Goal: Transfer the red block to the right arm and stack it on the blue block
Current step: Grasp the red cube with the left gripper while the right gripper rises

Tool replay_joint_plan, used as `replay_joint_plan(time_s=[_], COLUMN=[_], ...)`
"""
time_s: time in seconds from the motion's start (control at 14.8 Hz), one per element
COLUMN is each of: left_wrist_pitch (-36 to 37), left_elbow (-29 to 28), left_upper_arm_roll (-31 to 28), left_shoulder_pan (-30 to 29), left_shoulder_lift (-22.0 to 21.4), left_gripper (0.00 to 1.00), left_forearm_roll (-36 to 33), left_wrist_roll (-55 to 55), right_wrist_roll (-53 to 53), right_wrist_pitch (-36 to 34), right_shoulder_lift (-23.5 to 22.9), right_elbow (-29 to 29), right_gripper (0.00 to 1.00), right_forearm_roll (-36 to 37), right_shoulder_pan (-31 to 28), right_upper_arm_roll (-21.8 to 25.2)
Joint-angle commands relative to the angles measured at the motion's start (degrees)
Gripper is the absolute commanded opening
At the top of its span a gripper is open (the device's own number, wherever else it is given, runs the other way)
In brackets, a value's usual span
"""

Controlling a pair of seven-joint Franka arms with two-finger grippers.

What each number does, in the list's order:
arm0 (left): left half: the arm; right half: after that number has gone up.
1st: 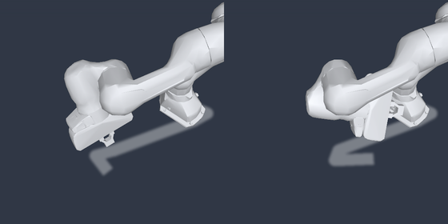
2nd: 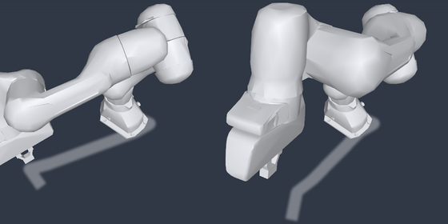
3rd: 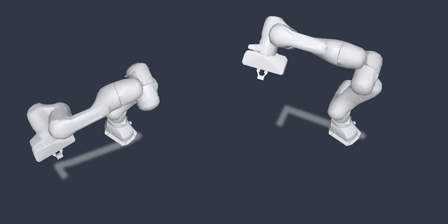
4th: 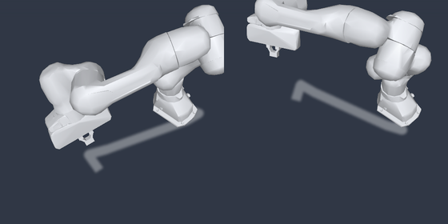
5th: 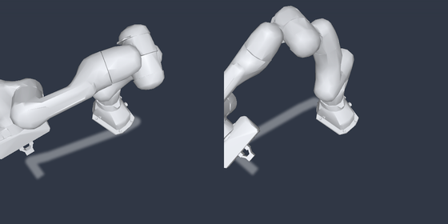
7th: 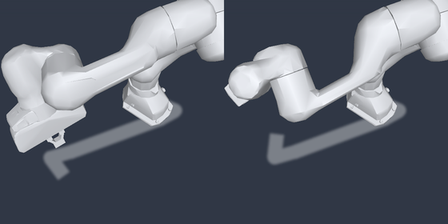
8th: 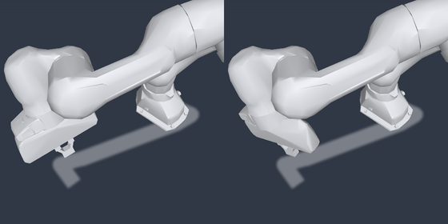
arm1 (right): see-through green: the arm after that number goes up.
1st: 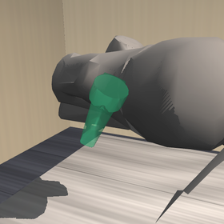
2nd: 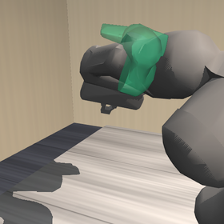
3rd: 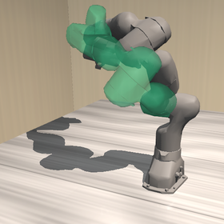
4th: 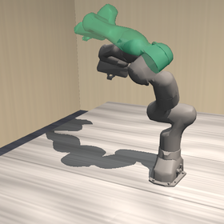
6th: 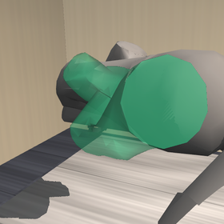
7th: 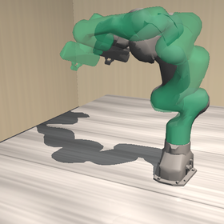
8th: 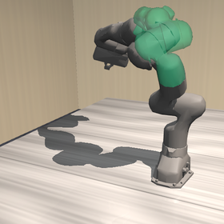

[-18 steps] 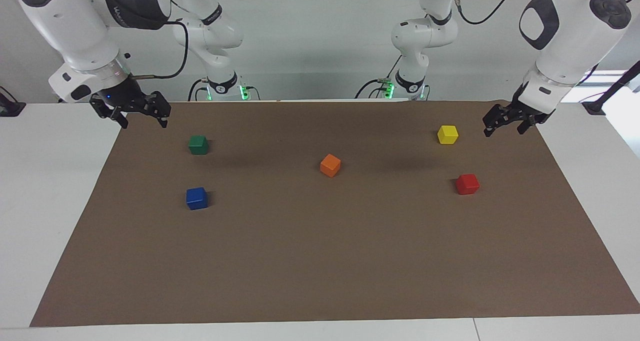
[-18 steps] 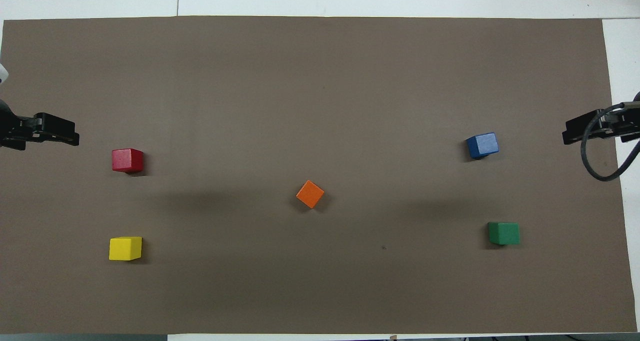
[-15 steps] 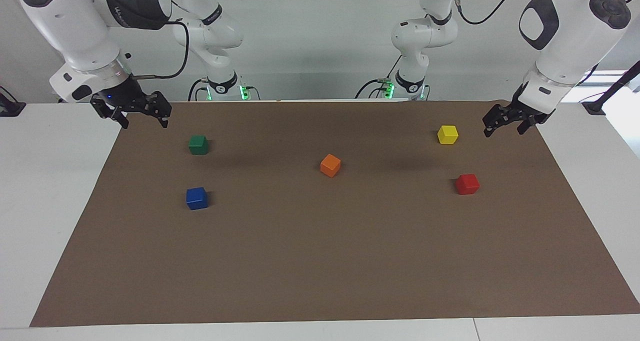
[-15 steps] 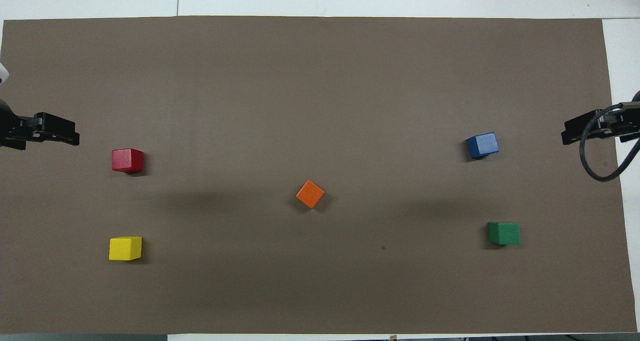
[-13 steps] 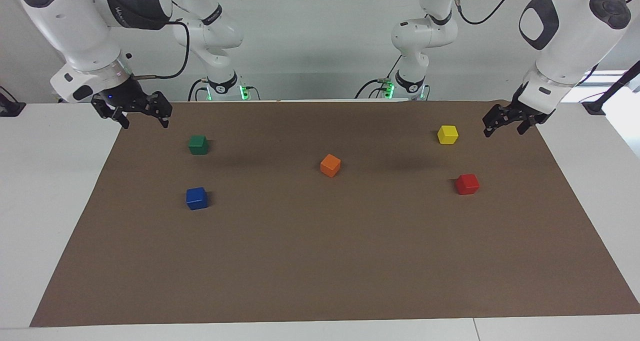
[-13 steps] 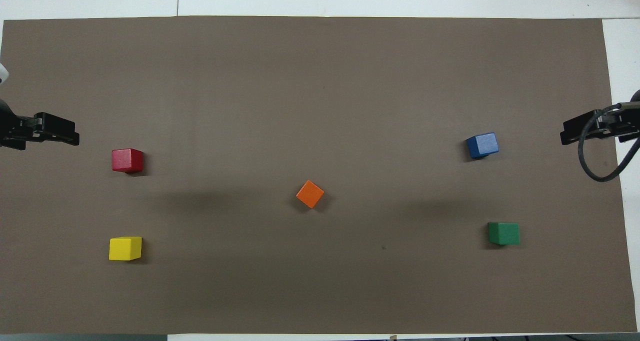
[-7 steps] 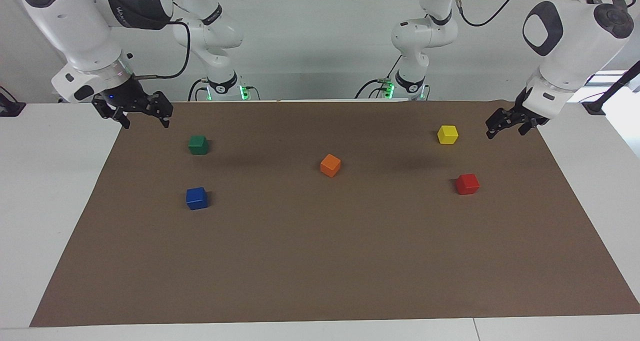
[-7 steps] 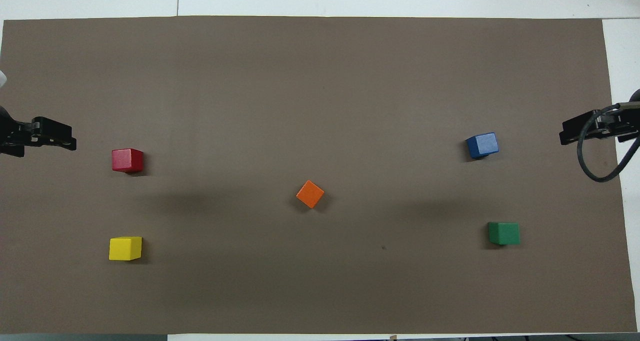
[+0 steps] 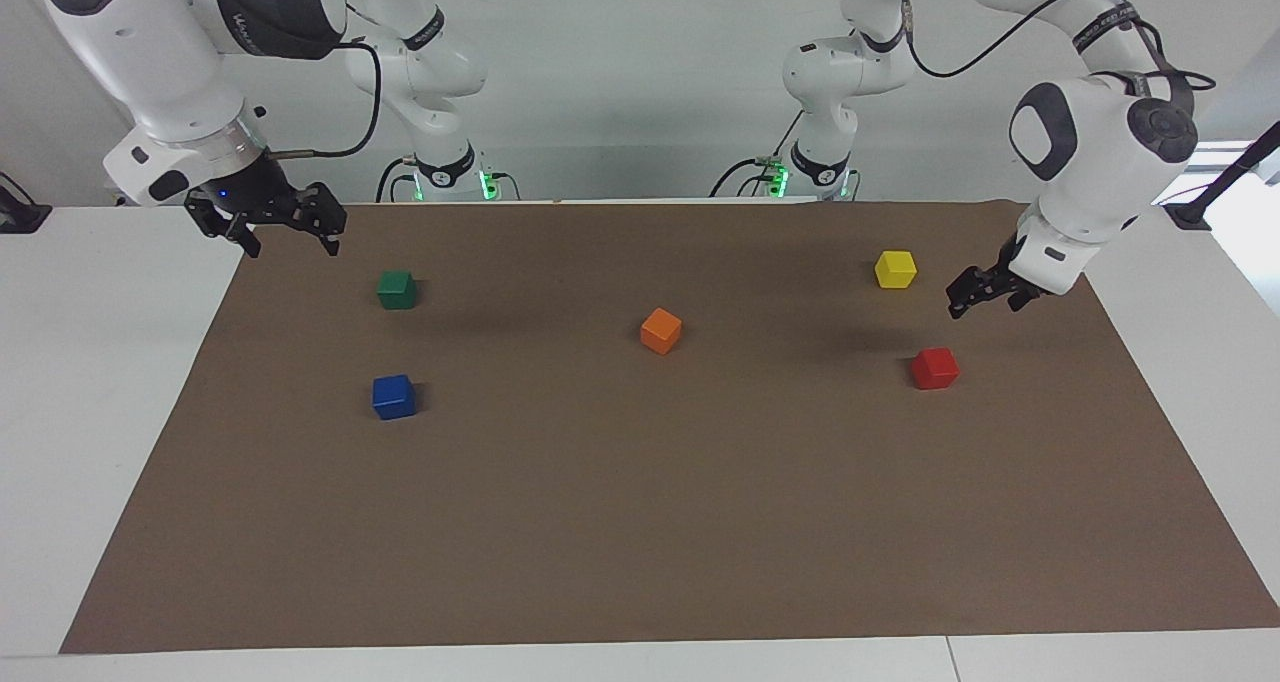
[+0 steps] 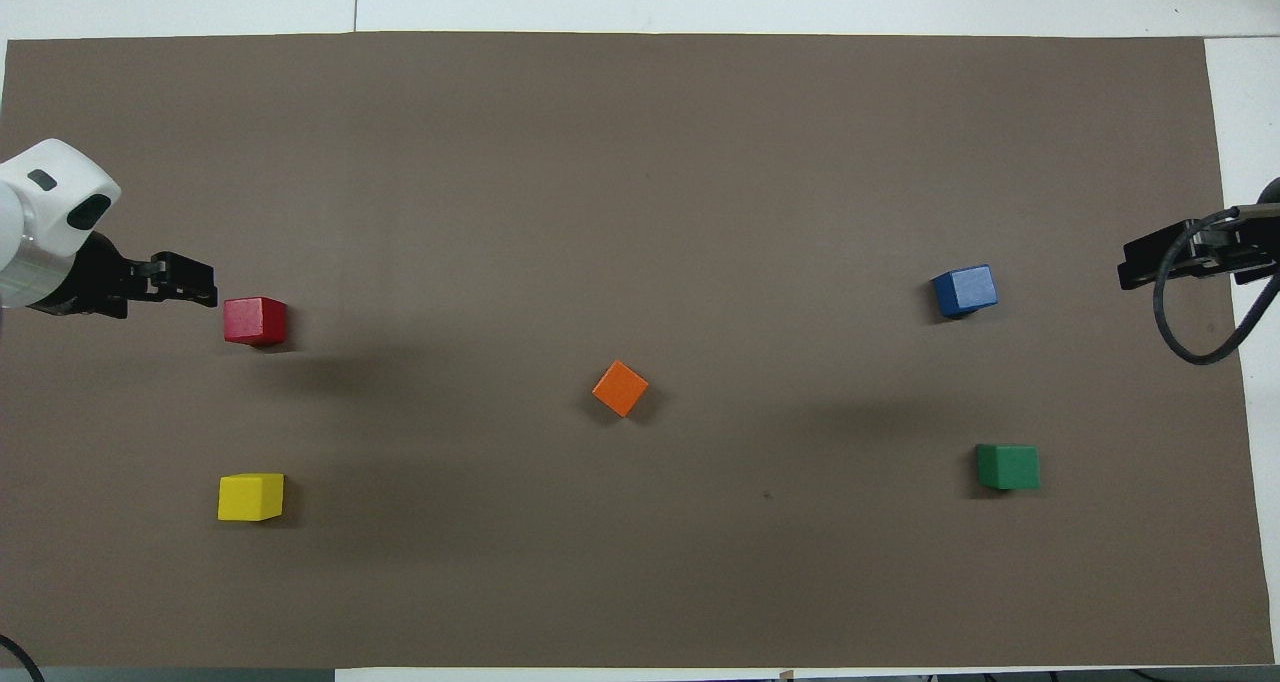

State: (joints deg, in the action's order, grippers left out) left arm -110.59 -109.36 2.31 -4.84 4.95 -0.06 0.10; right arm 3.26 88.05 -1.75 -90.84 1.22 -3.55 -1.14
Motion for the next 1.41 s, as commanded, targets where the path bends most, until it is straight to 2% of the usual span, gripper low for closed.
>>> replay_joint_plan(time_s=[0.0,0.27,0.47,0.67,0.81,0.94,1.08,1.35], left_wrist_pitch=[-4.97,-7.61,-13.50,-17.19,-18.08,-19.04,-20.18,-22.47], left_elbow=[-4.01,-5.59,-9.72,-12.54,-13.24,-13.33,-13.51,-13.51], left_upper_arm_roll=[0.06,0.06,-0.02,-0.02,-0.02,-0.02,-0.11,-0.11], left_shoulder_pan=[-0.17,-0.08,0.01,0.01,0.01,0.01,0.01,0.18], left_shoulder_lift=[-0.38,1.20,1.03,1.12,1.20,2.08,2.52,4.45], left_gripper=[1.00,1.00,1.00,1.00,1.00,1.00,1.00,1.00], left_forearm_roll=[0.33,0.33,0.33,0.41,0.41,0.41,0.41,0.41], left_wrist_roll=[-0.45,-0.45,-0.45,-0.45,-0.45,-0.53,-0.53,-0.71], right_wrist_roll=[4.54,14.47,15.89,24.31,28.45,32.41,33.65,34.97], right_wrist_pitch=[3.34,5.47,5.03,3.01,1.88,-0.42,-1.47,-5.60], right_shoulder_lift=[1.83,1.22,1.75,1.40,1.22,1.13,0.87,-4.30], right_elbow=[-3.02,-5.30,-9.25,-12.68,-15.40,-20.05,-21.92,-23.33], right_gripper=[1.00,1.00,1.00,1.00,1.00,1.00,1.00,1.00], right_forearm_roll=[-4.18,-17.54,-30.80,-39.69,-43.12,-52.24,-57.80,-70.89], right_shoulder_pan=[-0.58,-1.02,-3.03,-5.23,-5.50,-6.90,-7.52,-9.63], right_upper_arm_roll=[-0.35,-0.26,-0.17,-0.17,-0.17,-0.17,-0.17,-0.17])
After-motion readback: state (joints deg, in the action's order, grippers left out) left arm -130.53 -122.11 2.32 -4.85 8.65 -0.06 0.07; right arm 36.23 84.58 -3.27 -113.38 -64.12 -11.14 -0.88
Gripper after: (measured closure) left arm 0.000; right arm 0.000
